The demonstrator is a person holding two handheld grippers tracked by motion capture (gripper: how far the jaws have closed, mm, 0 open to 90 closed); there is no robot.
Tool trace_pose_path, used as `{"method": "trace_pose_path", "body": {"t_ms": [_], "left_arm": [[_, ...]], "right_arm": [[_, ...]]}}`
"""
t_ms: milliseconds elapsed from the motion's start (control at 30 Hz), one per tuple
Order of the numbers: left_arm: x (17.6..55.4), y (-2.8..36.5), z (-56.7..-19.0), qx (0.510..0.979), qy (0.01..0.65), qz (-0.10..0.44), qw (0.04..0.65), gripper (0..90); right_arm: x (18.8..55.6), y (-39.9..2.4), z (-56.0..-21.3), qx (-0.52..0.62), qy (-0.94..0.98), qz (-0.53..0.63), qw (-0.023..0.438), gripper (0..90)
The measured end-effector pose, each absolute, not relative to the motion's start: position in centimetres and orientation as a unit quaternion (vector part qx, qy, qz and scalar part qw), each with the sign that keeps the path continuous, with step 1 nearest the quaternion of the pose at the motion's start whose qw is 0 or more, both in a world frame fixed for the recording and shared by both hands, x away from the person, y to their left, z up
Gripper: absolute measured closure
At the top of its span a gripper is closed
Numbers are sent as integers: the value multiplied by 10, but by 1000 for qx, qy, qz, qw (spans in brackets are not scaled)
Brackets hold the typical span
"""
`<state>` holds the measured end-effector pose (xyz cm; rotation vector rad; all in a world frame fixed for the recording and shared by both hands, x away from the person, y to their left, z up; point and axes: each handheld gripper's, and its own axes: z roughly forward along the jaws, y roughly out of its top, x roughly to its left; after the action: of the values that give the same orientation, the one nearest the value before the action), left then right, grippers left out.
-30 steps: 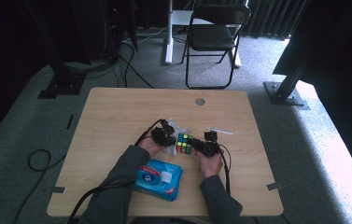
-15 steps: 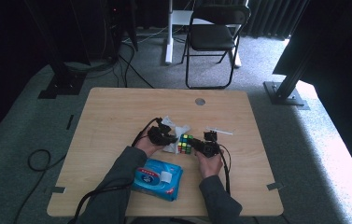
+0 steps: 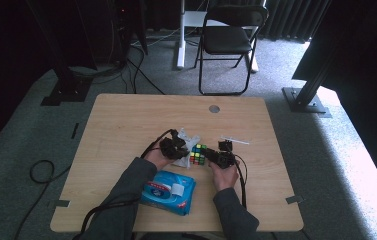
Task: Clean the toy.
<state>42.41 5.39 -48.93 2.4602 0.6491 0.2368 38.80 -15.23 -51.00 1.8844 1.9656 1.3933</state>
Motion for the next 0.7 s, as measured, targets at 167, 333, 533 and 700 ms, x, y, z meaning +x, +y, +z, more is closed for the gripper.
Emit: {"method": "trace_pose_path", "body": {"t_ms": [167, 333, 533, 700], "left_arm": [[426, 52, -496, 928, 240, 79, 273, 864], [430, 49, -499, 932, 240, 74, 260, 864], [434, 42, -506, 943, 232, 72, 226, 863], [436, 38, -511, 948, 229, 68, 209, 862]], "right_arm": [[388, -152, -510, 616, 641, 456, 41, 668], [389, -152, -510, 617, 640, 456, 42, 671], [388, -152, -510, 617, 640, 456, 42, 672], [388, -152, -510, 617, 640, 456, 42, 671]]}}
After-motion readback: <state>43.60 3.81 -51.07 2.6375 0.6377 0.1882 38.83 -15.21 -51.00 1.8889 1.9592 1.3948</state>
